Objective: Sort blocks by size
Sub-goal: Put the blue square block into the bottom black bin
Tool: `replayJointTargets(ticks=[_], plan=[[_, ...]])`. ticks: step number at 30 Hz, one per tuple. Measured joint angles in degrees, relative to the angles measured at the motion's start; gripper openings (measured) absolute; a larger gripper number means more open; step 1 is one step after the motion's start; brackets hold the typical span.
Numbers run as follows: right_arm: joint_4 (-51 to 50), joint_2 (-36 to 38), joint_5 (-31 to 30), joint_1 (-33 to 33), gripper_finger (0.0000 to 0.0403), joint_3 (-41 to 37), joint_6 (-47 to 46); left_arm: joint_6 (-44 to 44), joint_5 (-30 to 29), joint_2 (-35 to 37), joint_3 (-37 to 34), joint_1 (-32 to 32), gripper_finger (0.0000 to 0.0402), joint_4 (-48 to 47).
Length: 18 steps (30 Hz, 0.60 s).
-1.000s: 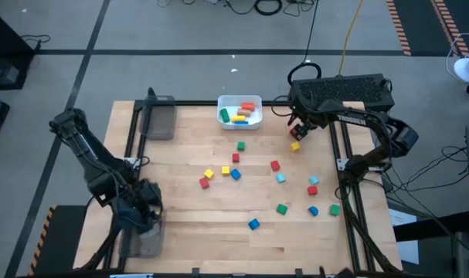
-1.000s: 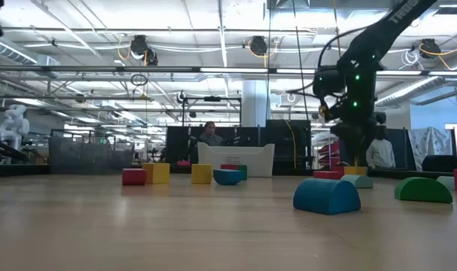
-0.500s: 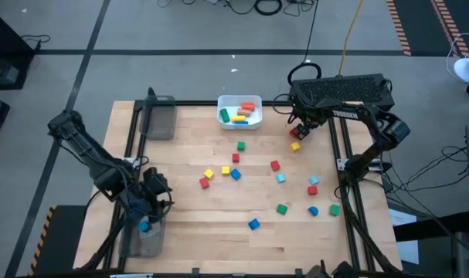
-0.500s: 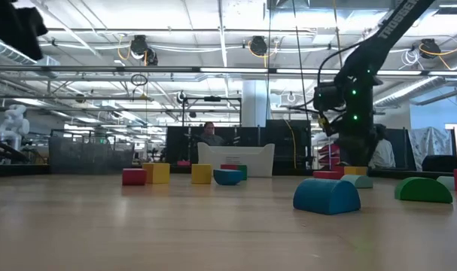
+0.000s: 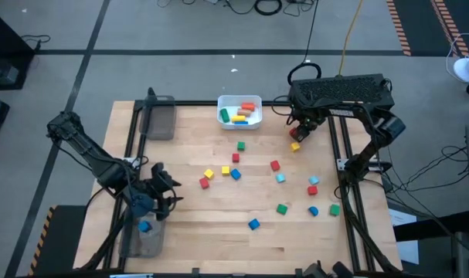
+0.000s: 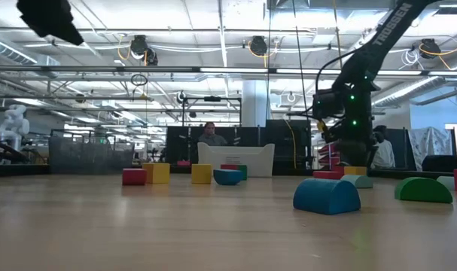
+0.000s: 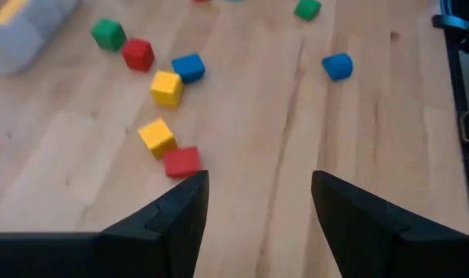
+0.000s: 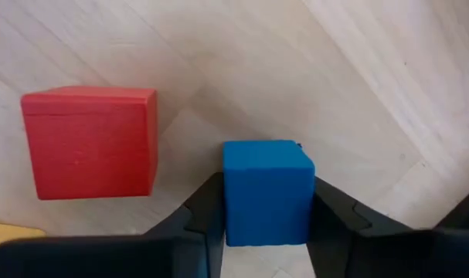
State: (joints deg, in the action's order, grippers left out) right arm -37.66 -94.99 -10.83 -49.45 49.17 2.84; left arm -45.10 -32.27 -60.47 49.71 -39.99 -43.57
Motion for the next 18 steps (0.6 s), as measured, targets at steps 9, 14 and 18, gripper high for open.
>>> replayJointTargets(ticks=[9, 14, 18], plan=[[3.1, 3.0, 4.7, 3.0, 0.0112, -0.3, -1.5, 5.5, -4.9, 0.0, 0.0, 0.6, 0.0231, -0.6], [6.0, 4.0, 7.2, 7.3, 0.0112, -0.3, -2.4, 5.6, -7.9, 0.0, 0.0, 0.6, 0.0231, -0.7], [9.2, 4.8, 7.5, 11.0, 0.0112, -0.3, -3.5, 5.7, -9.5, -0.1, 0.0, 0.6, 0.0231, -0.6]])
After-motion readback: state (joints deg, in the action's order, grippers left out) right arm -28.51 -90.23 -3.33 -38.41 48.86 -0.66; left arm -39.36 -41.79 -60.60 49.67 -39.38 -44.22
